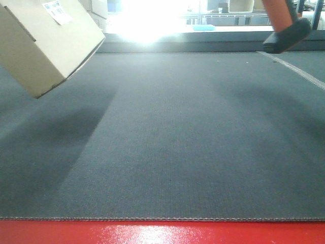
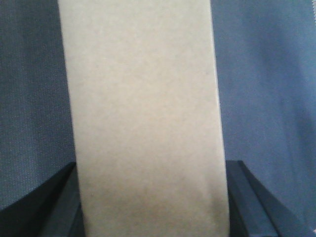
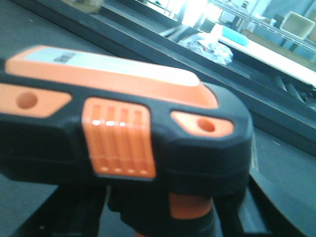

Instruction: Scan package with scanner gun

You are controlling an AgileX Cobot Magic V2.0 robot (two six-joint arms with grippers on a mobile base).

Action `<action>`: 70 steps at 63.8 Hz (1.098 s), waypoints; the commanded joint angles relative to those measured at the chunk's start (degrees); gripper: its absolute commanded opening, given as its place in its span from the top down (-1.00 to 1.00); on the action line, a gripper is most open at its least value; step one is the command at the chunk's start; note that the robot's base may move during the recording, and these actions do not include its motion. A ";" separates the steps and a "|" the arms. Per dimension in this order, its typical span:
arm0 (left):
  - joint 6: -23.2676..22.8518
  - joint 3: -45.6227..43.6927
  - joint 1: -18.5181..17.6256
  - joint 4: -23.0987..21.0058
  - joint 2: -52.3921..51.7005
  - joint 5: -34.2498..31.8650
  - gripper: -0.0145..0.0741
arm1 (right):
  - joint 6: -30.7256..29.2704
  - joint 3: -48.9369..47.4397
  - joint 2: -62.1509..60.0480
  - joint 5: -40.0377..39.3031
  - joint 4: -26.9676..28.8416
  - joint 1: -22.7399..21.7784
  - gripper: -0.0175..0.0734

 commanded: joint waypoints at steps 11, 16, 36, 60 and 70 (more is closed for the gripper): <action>0.11 -0.04 -0.23 -0.54 -0.69 -0.41 0.92 | -0.63 -1.17 -1.18 -3.37 -0.11 -1.36 0.95; 0.11 -0.04 -0.23 -0.54 -0.69 -0.41 0.92 | -0.63 -1.17 -1.18 -3.49 -0.11 -1.36 0.95; 0.11 -0.04 -0.23 1.77 -0.69 -0.41 0.92 | -0.63 -1.73 -1.18 -6.14 -0.59 -1.36 0.95; 0.11 -0.04 -0.23 1.77 -0.69 -0.41 0.92 | -0.51 -1.95 -1.18 -4.31 -0.59 -1.36 0.95; 0.11 -0.04 -0.23 1.77 -0.69 -0.41 0.92 | 4.33 -1.95 -1.52 -4.11 -0.59 -1.36 0.95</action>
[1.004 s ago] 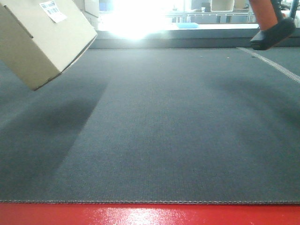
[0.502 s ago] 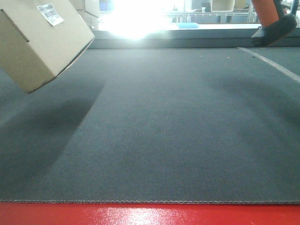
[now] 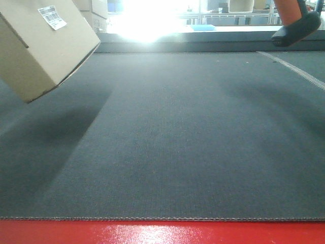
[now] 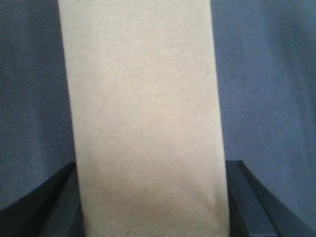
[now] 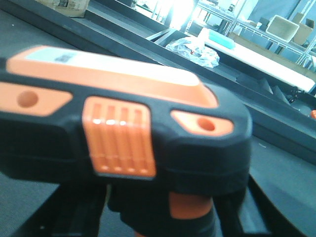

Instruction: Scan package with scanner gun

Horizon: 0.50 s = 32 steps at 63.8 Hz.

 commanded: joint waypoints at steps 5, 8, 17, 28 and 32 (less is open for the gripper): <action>0.11 -0.04 -0.23 -0.81 -0.69 -0.41 0.92 | 5.92 -0.99 -2.27 -1.66 1.79 -0.31 0.95; 0.11 -0.04 -0.23 -0.81 -0.69 -0.41 0.92 | 6.59 -0.99 -3.01 -0.87 4.02 -0.31 0.95; 0.11 -0.04 -0.23 -0.81 -0.69 -0.41 0.92 | 6.70 -0.99 -5.49 2.43 12.81 -0.31 0.95; 0.11 -0.04 -0.23 -0.81 -0.69 -0.41 0.92 | 6.70 0.36 -8.64 3.35 20.22 -0.31 0.95; 0.11 -0.04 -0.23 -0.81 -0.69 -0.41 0.92 | 6.70 2.10 -9.76 1.70 21.82 -0.31 0.95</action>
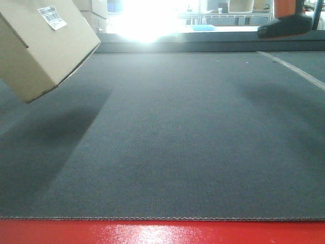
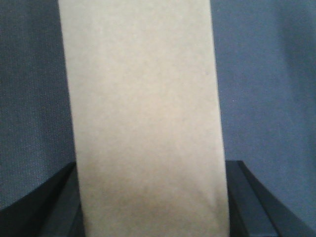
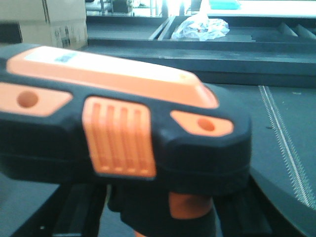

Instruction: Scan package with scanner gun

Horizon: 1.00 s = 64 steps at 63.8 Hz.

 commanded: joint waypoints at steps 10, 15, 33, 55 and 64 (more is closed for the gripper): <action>0.11 -0.04 -0.23 -0.81 -0.69 -0.41 0.92 | 3.26 8.59 -4.84 -11.92 5.13 -0.31 0.96; 0.11 -0.04 -0.23 -0.81 -0.69 -0.41 0.92 | 4.80 10.85 -4.85 -12.75 1.14 -0.31 0.96; 0.11 -0.04 -0.23 -0.81 -0.69 -0.41 0.92 | 30.16 15.31 -1.70 -23.47 -15.32 0.00 0.96; 0.11 -0.04 -0.23 -0.81 -0.69 -0.41 0.92 | 34.05 15.94 7.65 -35.02 -23.24 0.00 0.96; 0.11 -0.04 -0.23 -0.81 -0.69 -0.41 0.92 | 34.05 15.94 11.91 -40.81 -23.40 0.00 0.96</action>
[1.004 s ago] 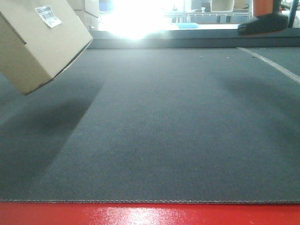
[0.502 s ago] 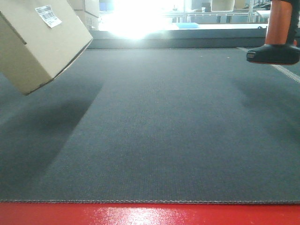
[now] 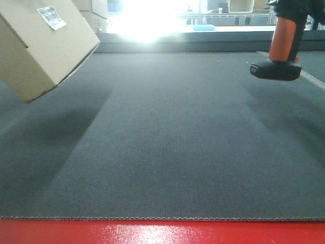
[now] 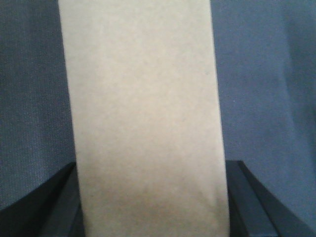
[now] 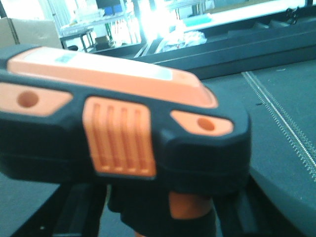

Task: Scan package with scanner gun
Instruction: 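Lower the scanner back onto the table and open the right gripper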

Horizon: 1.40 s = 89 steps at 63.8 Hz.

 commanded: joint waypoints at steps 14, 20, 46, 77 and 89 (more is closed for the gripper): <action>0.11 -0.04 -0.23 -0.81 -0.69 -0.41 0.92 | 0.30 -0.31 6.52 -9.50 -2.28 -0.02 0.96; 0.11 -0.04 -0.23 -0.81 -0.69 -0.41 0.92 | 0.30 -0.31 7.96 -10.09 -2.28 -0.02 0.96; 0.11 -0.04 -0.23 -0.81 -0.69 -0.41 0.92 | 0.30 -0.31 10.44 -9.86 -2.28 -0.02 0.96; 0.11 -0.04 -0.23 -0.81 -0.69 -0.41 0.92 | 0.30 -0.31 10.55 -5.98 -2.28 -0.02 0.96; 0.11 -0.04 -0.23 -0.81 -0.69 -0.41 0.92 | 0.30 -0.31 10.55 -4.16 -2.28 -0.02 0.43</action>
